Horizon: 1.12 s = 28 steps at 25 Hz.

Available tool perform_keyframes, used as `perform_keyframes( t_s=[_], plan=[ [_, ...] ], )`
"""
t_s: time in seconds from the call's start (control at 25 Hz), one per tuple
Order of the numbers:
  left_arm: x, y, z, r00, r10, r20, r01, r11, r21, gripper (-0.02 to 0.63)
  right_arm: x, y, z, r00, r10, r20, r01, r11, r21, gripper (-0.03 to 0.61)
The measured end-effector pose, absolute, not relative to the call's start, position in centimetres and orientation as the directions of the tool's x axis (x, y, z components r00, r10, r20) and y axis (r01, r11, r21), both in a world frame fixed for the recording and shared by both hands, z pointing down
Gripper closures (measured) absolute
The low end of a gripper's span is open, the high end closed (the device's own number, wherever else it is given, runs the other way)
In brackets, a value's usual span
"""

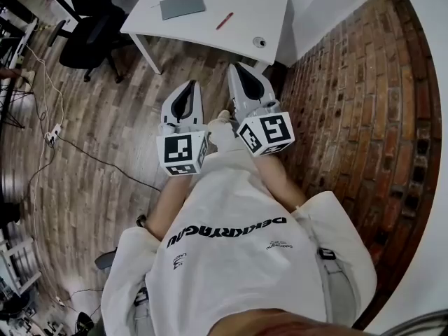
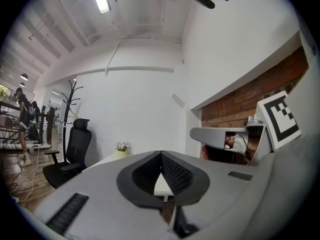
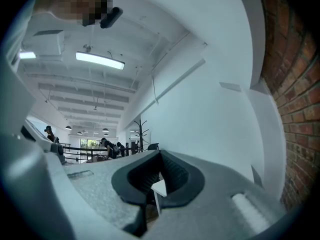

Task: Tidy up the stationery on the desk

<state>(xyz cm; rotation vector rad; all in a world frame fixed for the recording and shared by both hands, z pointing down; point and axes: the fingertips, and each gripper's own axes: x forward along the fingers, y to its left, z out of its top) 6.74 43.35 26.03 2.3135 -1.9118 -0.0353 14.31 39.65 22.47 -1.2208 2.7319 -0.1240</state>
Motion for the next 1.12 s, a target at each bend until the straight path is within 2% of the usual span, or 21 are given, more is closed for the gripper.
perform_keyframes(
  t_s=[0.44,0.64,1.12],
  plan=[
    [6.0,37.9,27.2,0.218,-0.972,0.086,-0.97,-0.206,0.132,0.615,15.2,33.8,24.1,-0.585,-0.808,-0.064,-0.793,0.587,-0.16,0.581],
    [5.2,34.0,30.0,0.246,-0.96,0.131,-0.961,-0.225,0.159,0.615,14.2,30.5,26.2,-0.572,-0.82,-0.022,-0.807,0.568,-0.161,0.581],
    [2.3,20.2,31.3,0.279,-0.943,0.183,-0.955,-0.254,0.15,0.615,11.7,16.3,28.3,-0.544,-0.838,0.053,-0.827,0.524,-0.202,0.581]
  ],
)
